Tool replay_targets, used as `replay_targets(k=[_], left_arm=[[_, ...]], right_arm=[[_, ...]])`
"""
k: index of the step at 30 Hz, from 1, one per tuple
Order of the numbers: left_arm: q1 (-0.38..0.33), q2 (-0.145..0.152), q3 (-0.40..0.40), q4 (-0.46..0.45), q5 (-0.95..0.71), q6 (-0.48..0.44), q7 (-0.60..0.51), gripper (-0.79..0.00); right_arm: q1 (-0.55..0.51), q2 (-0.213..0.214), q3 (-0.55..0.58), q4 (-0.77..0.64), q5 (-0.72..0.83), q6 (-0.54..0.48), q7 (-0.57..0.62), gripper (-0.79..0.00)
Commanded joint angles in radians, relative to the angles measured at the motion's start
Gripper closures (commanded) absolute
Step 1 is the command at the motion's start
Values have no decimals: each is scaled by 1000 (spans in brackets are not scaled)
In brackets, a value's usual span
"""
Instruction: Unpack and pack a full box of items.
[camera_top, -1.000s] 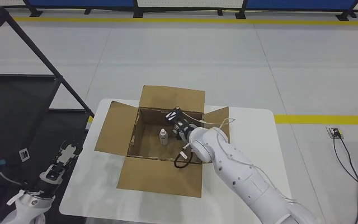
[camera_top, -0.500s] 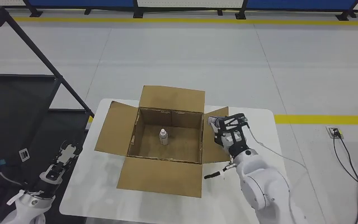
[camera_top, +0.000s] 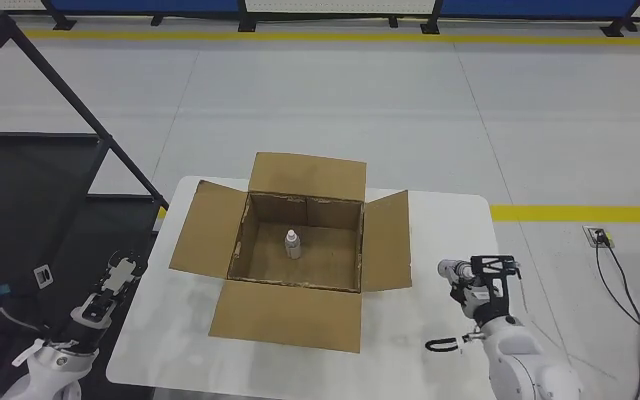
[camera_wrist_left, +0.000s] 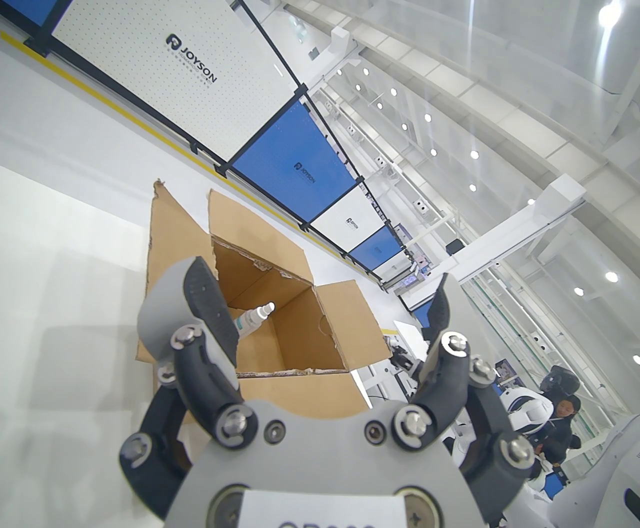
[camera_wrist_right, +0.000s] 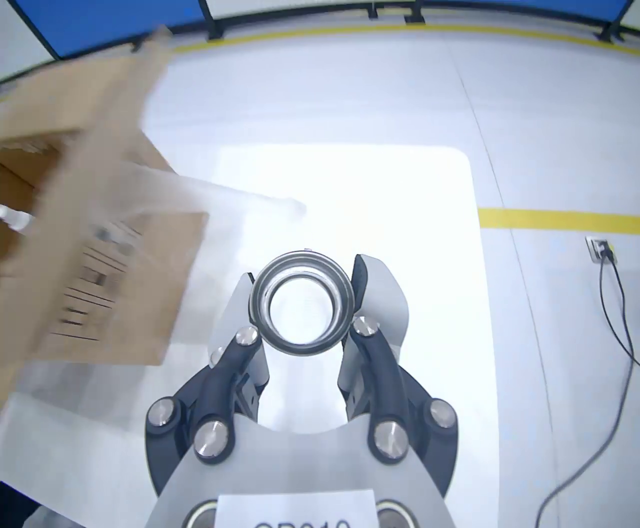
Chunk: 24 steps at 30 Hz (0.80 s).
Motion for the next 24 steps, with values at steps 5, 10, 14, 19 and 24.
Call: replay_targets(k=[5,10,14,19,24], left_arm=[[0,0,0,0,0,0,0,-785],[0,0,0,0,0,0,0,-785],[0,0,0,0,0,0,0,-785],[0,0,0,0,0,0,0,-785],[0,0,0,0,0,0,0,-785]], right_arm=[[91,4,13,166,59,-34,66,0],[146,9,12,236,61,-63,109,0],[202,13,3,281,51,-68,168,0],[248,15,-10,326,44,-65,194,-22],[279,18,-16,372,57,-85,201,-225]])
